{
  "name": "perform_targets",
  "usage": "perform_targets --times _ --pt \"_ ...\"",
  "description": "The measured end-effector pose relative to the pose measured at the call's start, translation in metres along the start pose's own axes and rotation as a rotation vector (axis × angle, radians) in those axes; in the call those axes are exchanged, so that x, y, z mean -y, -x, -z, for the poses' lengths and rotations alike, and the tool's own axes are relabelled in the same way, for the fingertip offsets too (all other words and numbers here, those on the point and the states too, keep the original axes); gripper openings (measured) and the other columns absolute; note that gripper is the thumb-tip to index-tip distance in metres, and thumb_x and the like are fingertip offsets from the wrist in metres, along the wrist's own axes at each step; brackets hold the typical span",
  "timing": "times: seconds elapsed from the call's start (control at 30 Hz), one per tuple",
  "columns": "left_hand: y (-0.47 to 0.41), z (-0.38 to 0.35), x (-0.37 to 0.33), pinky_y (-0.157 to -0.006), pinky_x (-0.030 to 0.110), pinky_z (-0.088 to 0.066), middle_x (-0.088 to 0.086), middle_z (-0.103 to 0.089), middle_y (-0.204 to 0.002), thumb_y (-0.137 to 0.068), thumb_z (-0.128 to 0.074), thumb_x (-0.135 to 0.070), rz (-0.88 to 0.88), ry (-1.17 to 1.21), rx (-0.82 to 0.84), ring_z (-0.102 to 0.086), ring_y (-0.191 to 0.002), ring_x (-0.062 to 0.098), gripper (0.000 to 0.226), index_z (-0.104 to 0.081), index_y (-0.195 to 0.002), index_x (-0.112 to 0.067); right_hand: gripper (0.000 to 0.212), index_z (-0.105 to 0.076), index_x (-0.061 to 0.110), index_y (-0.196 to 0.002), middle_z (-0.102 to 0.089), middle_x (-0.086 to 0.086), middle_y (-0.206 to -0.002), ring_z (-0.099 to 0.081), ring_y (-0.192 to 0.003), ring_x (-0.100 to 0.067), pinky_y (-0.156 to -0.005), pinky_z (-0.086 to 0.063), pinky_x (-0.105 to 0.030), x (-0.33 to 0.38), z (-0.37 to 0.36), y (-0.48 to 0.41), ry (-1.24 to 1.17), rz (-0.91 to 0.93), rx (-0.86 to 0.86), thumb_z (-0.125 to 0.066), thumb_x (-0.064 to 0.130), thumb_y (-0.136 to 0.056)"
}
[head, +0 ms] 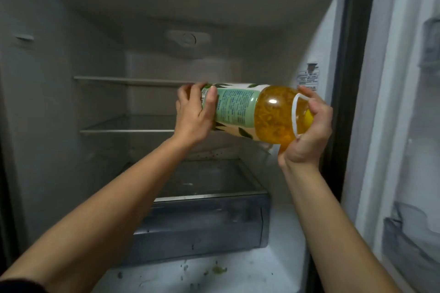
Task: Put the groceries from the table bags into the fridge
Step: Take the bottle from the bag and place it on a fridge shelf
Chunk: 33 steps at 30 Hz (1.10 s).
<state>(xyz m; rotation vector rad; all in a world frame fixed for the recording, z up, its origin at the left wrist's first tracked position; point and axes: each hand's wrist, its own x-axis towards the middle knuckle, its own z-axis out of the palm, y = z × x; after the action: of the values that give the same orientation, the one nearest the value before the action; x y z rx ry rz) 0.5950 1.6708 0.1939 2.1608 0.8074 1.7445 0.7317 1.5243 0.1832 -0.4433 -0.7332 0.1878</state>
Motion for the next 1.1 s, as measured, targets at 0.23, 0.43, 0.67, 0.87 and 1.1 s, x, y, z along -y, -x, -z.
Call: perform_targets --times 0.23,0.43,0.67,0.87,1.1 --pt "-0.036 -0.025 0.040 -0.105 0.051 -0.040 0.018 -0.044 -0.139 -0.088 -0.002 -0.079 -0.028 -0.293 0.235 -0.041 -0.130 0.041 0.079 -0.036 -0.144 -0.035 0.040 -0.068 0.026 -0.108 -0.068 0.006 -0.106 -0.067 -0.092 -0.009 -0.065 -0.056 -0.026 -0.049 -0.002 -0.011 0.263 0.208 0.030 -0.055 0.048 -0.078" --pt "-0.042 -0.011 0.055 -0.077 0.038 -0.046 0.015 -0.068 -0.117 -0.104 -0.021 -0.052 -0.103 -0.733 0.299 -0.064 -0.105 0.037 0.053 -0.062 -0.123 -0.025 0.044 -0.064 0.027 -0.120 -0.066 0.008 -0.116 -0.063 -0.100 -0.008 -0.076 -0.054 -0.014 -0.089 -0.011 -0.023 0.659 0.417 0.119 -0.052 0.054 -0.087" --pt "-0.021 0.022 0.086 -0.070 0.036 -0.040 0.017 -0.072 -0.097 -0.102 -0.020 -0.052 -0.088 -0.934 0.262 -0.066 -0.091 0.038 0.064 -0.072 -0.092 -0.016 0.053 -0.056 0.025 -0.135 -0.058 -0.001 -0.132 -0.059 -0.113 -0.021 -0.087 -0.052 -0.027 -0.127 -0.028 -0.042 1.059 0.377 0.266 -0.058 0.054 -0.091" --pt "-0.017 0.023 0.084 -0.068 0.035 -0.037 0.016 -0.072 -0.094 -0.104 -0.023 -0.044 -0.106 -0.944 0.256 -0.066 -0.088 0.038 0.057 -0.071 -0.092 -0.015 0.056 -0.050 0.019 -0.141 -0.055 -0.016 -0.137 -0.057 -0.118 -0.041 -0.092 -0.048 -0.042 -0.138 -0.054 -0.066 1.454 0.117 0.394 -0.056 0.051 -0.096" --pt "-0.014 0.017 0.084 -0.066 0.034 -0.039 0.013 -0.070 -0.083 -0.103 -0.024 -0.042 -0.126 -0.959 0.166 -0.066 -0.079 0.035 0.056 -0.069 -0.083 -0.015 0.063 -0.057 0.011 -0.134 -0.061 -0.020 -0.132 -0.057 -0.120 -0.042 -0.095 -0.047 -0.040 -0.141 -0.045 -0.102 1.515 -0.093 0.334 -0.051 0.061 -0.096"
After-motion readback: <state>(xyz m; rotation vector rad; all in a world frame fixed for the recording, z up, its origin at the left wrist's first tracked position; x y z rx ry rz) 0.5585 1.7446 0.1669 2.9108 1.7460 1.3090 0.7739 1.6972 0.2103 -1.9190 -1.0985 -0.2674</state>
